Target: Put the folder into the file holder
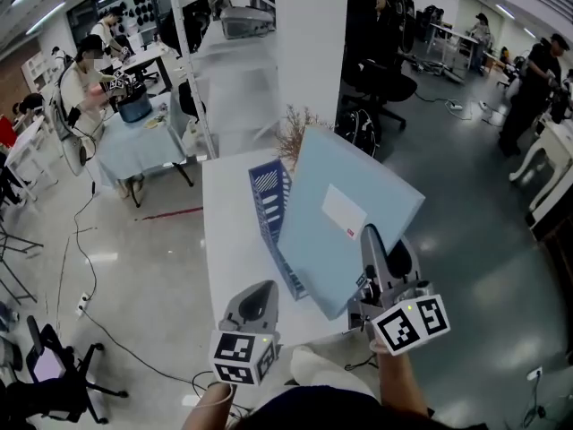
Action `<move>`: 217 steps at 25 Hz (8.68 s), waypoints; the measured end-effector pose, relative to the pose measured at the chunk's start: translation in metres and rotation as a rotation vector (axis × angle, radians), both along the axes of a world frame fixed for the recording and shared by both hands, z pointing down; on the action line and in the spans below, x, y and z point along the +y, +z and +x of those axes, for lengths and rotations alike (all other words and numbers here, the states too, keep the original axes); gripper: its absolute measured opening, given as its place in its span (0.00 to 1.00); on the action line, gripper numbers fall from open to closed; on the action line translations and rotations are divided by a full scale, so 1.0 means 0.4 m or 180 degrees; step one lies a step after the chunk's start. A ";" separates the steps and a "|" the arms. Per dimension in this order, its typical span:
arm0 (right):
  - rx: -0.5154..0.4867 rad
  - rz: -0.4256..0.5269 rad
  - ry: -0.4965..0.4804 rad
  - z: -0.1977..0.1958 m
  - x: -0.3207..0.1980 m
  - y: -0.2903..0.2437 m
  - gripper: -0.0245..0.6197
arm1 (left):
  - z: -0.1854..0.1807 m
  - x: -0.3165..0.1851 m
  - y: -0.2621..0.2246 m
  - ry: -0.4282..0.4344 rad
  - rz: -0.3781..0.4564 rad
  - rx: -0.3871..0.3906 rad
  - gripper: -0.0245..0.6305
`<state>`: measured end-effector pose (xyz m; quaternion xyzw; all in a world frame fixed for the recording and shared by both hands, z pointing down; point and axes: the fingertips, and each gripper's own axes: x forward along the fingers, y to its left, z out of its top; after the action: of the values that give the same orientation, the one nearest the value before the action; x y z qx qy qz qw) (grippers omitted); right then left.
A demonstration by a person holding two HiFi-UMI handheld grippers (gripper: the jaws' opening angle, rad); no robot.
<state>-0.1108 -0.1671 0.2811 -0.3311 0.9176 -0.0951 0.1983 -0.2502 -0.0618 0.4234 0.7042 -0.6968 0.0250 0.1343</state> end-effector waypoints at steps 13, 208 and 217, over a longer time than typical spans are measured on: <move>0.0220 0.0263 -0.0113 -0.105 -0.030 0.005 0.26 | -0.049 -0.041 0.013 -0.0160 -0.0049 0.0018 0.04; 0.1455 0.0505 -0.0095 0.021 0.276 0.257 0.04 | 0.048 0.230 -0.061 -0.0386 0.0260 -0.0137 0.04; 0.1281 0.0328 -0.0108 0.051 0.323 0.223 0.04 | 0.063 0.299 -0.070 -0.0415 0.0319 -0.0216 0.04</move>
<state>-0.0904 -0.0379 0.3704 -0.3173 0.9478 0.0166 0.0260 -0.2251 0.0578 0.3954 0.6620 -0.7456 0.0051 0.0765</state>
